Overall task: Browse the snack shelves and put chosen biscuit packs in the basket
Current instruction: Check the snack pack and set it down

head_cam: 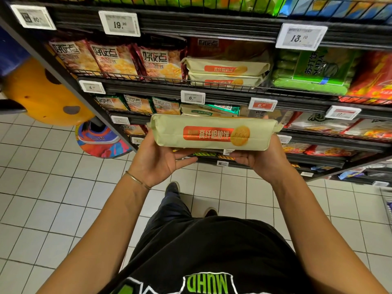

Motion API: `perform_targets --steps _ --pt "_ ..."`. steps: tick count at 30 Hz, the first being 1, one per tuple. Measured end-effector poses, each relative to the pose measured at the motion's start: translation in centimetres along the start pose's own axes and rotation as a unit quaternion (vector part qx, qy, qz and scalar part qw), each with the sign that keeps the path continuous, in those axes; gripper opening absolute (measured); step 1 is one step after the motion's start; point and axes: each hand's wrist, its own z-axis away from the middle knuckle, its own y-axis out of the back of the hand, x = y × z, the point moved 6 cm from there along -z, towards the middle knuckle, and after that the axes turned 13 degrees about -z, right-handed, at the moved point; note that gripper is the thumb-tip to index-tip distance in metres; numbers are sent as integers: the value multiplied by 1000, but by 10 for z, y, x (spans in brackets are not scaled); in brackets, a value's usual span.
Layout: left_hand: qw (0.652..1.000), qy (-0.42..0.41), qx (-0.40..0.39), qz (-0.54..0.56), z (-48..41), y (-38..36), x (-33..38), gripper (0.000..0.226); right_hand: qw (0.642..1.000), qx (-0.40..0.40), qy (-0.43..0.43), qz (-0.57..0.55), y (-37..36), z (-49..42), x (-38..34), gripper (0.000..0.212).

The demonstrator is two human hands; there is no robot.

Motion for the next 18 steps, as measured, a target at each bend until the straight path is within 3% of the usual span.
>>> perform_targets --steps 5,8,11,15,18 --pt "999 -5 30 16 -1 5 7 64 997 -72 -13 -5 -9 10 -2 95" --pt "998 -3 43 36 -1 7 11 64 993 -111 -5 -46 -15 16 -2 98" --pt "998 6 40 40 0 5 9 64 990 -113 30 -82 -20 19 -5 93" --pt "999 5 38 35 -1 4 5 66 996 -55 54 -43 -19 19 -4 76" --pt "998 -36 22 51 2 3 7 90 996 -38 62 -41 -18 19 -5 65"
